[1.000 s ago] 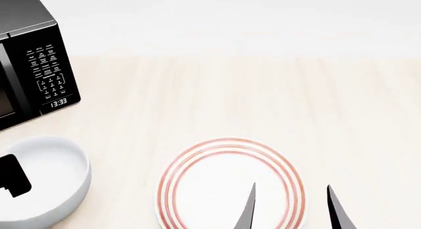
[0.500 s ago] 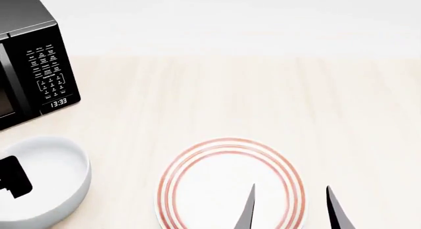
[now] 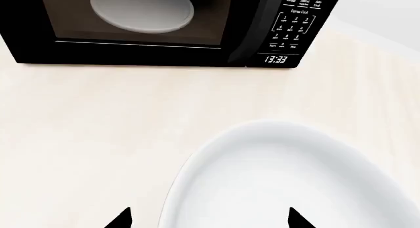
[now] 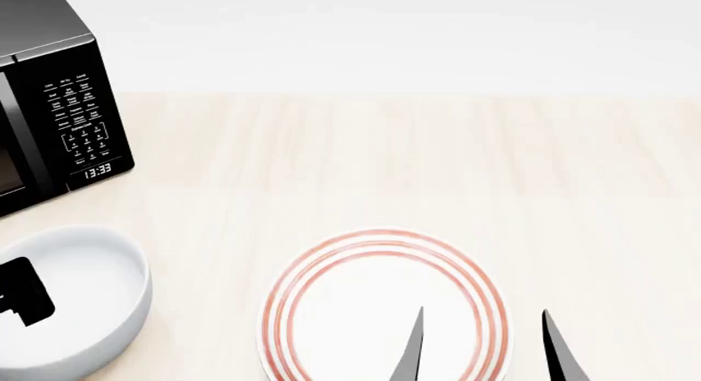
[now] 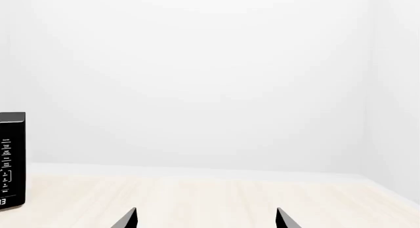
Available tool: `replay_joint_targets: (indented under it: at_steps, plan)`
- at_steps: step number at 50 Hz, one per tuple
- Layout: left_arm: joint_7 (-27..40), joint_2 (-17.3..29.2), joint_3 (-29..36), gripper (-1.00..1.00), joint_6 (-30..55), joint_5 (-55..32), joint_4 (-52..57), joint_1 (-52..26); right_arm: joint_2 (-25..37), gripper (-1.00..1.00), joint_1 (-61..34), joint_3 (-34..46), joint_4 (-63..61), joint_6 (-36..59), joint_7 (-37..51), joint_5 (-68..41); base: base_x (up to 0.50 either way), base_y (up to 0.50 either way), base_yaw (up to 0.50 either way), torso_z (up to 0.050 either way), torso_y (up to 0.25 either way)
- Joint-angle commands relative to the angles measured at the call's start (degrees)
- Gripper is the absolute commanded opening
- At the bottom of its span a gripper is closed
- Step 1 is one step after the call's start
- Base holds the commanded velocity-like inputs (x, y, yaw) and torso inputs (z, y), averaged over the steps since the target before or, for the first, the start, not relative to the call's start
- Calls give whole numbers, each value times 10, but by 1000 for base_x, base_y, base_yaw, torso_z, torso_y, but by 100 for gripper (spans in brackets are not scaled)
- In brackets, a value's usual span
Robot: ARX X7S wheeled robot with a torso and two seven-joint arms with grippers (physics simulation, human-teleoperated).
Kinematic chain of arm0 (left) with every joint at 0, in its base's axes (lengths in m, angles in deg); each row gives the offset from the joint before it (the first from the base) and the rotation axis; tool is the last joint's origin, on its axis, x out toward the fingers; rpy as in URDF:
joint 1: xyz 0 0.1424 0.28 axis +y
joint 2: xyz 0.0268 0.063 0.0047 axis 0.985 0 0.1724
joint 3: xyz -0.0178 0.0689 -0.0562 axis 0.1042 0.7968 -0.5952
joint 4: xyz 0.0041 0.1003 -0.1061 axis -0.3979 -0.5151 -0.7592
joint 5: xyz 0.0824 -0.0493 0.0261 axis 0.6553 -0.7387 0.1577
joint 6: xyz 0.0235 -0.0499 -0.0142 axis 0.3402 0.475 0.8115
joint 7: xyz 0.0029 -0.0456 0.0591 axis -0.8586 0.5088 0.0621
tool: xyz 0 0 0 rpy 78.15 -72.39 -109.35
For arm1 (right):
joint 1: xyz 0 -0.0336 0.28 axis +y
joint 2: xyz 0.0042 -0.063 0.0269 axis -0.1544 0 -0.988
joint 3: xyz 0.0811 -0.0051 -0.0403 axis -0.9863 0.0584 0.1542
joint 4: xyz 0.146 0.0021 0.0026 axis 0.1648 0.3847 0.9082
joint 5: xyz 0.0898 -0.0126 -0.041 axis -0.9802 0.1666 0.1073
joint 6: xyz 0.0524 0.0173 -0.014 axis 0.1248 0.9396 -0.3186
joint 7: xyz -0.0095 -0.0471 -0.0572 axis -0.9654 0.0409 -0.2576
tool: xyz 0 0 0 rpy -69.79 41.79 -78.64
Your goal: Pick up the white bowl and put it on the plate.
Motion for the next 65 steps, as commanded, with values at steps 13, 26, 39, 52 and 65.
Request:
replay_joint_targets:
  at_steps: [13, 26, 39, 52, 65]
  plan:
    - [-1, 1, 9, 100, -34, 10, -52, -11, 7, 100, -2, 7, 4, -4, 8, -4, 0, 0, 0, 0, 0]
    - [-6, 2, 16, 100, -59, 16, -94, -22, 11, 100, -2, 9, 5, -6, 11, -7, 0, 0, 0, 0, 0]
    - [-7, -1, 18, 100, -68, 15, -105, -21, 14, 100, -2, 13, 8, -9, 15, -8, 0, 0, 0, 0, 0]
    - [-5, -2, 17, 100, -67, 12, -102, -14, 17, 100, -3, 16, 10, -11, 18, -10, 0, 0, 0, 0, 0]
    - [-2, -1, 18, 100, -78, 15, -117, -20, 20, 100, -3, 19, 13, -13, 21, -11, 0, 0, 0, 0, 0]
